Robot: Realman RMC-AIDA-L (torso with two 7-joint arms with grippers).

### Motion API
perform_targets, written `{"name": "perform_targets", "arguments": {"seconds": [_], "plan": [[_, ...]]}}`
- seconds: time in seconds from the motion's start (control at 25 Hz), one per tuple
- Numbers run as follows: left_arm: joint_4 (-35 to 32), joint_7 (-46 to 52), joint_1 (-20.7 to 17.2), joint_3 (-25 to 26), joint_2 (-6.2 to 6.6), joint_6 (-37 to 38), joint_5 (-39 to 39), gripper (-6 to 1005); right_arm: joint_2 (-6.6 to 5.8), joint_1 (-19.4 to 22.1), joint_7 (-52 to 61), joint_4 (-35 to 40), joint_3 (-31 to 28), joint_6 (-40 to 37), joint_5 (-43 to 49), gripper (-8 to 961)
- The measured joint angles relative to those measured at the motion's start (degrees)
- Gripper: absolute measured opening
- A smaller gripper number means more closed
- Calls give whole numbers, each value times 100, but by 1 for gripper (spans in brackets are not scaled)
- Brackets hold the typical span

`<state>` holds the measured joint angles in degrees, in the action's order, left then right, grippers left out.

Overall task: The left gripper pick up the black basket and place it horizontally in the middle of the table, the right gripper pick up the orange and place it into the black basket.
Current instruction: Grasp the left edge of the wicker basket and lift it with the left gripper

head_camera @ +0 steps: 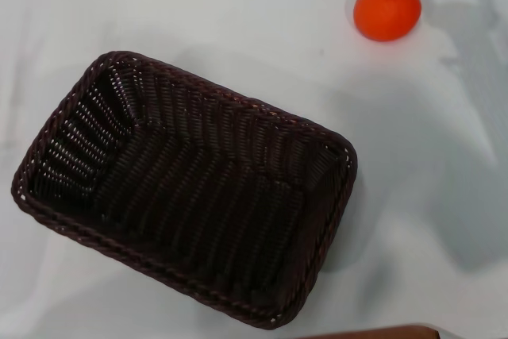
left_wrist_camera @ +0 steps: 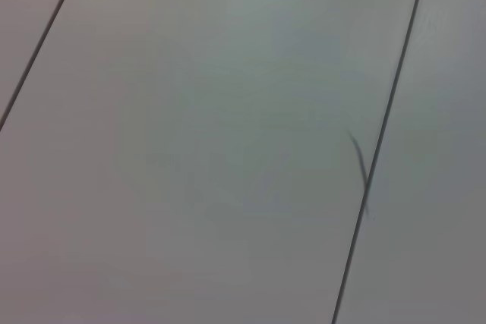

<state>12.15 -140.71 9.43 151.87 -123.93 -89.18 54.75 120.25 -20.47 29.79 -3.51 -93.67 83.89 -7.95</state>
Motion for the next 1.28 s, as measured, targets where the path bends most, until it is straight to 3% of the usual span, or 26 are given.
{"name": "perform_targets", "arguments": {"seconds": [0.4,0.52,0.64,0.84,1.0,1.16,1.28], "plan": [[39,3,-11,-81,3,-47,-1,875,8,45,41,16,-12,54,-5,942],[162,129,-29,-422,47,-73,3,875,7,48,48,13,-14,58,-6,942],[695,830,-165,-918,147,-49,99,875,7,53,58,-5,-17,58,-5,942],[2870,3881,-554,-1260,517,102,1336,875,6,78,62,-27,-23,91,-5,942],[4444,6159,-573,-1231,775,44,2650,874,-1,78,62,-27,-54,89,-4,942],[6183,7958,-466,-1227,817,-118,4110,874,-2,66,62,-28,-83,93,-5,942],[7116,9171,-144,-1255,835,-527,5270,873,-2,70,62,-34,-86,94,-5,942]]}}
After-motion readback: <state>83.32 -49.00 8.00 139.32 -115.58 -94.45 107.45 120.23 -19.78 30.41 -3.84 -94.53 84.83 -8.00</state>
